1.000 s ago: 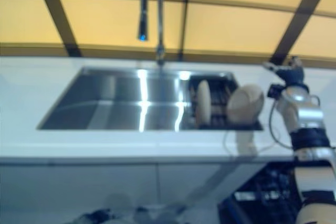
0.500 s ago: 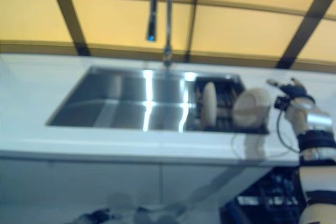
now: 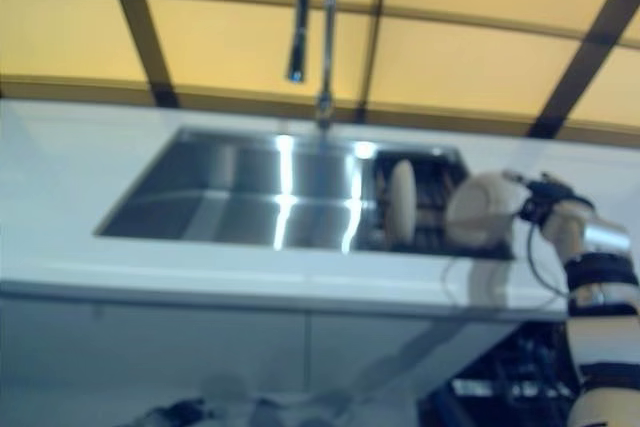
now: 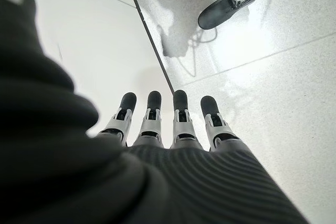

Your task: Take plates into dishwasher

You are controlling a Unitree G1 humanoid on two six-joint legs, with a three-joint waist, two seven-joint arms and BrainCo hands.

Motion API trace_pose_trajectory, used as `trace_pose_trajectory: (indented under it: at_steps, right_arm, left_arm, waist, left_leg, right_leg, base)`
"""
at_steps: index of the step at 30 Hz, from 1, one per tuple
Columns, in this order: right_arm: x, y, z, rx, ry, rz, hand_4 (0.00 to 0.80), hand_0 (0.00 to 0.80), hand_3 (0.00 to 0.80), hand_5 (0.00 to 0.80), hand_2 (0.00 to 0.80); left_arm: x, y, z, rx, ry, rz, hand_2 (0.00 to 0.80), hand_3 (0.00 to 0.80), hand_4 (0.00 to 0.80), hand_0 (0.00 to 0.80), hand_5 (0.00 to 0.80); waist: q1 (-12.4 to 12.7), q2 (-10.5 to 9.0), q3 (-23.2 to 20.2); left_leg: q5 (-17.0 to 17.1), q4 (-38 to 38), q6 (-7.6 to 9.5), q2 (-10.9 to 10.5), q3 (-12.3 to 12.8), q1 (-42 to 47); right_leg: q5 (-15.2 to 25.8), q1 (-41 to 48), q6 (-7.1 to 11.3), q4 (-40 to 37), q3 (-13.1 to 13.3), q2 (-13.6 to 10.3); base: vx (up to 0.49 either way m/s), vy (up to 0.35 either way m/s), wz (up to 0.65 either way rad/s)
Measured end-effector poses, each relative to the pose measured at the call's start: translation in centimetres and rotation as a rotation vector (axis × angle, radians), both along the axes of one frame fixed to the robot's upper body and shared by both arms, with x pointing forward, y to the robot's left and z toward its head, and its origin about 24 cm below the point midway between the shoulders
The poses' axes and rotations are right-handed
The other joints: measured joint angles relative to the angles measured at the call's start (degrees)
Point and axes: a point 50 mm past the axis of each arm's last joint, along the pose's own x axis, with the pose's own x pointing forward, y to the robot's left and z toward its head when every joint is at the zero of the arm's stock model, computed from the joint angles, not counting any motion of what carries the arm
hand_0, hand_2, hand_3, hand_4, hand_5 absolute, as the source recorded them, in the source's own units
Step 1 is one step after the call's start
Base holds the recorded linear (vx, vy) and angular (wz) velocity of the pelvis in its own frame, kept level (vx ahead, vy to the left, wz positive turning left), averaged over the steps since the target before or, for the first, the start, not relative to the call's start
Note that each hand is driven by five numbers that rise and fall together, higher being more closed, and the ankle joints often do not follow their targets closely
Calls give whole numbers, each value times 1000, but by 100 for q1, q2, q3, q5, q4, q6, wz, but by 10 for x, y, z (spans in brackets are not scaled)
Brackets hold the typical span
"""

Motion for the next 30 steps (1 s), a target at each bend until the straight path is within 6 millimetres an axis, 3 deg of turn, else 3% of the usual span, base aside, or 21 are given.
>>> trace_pose_trajectory:
  at_steps: [30]
  right_arm:
    - [1, 17, -25, 75, 112, 102, 0, 0, 0, 0, 0]
  left_arm:
    - [5, -1, 1, -26, 27, 14, 0, 0, 0, 0, 0]
  waist:
    - [-2, 7, -39]
  left_leg:
    - [9, 3, 12, -20, -14, 6]
  right_leg:
    - [22, 12, -27, 1, -7, -15]
  base:
    - [0, 0, 0]
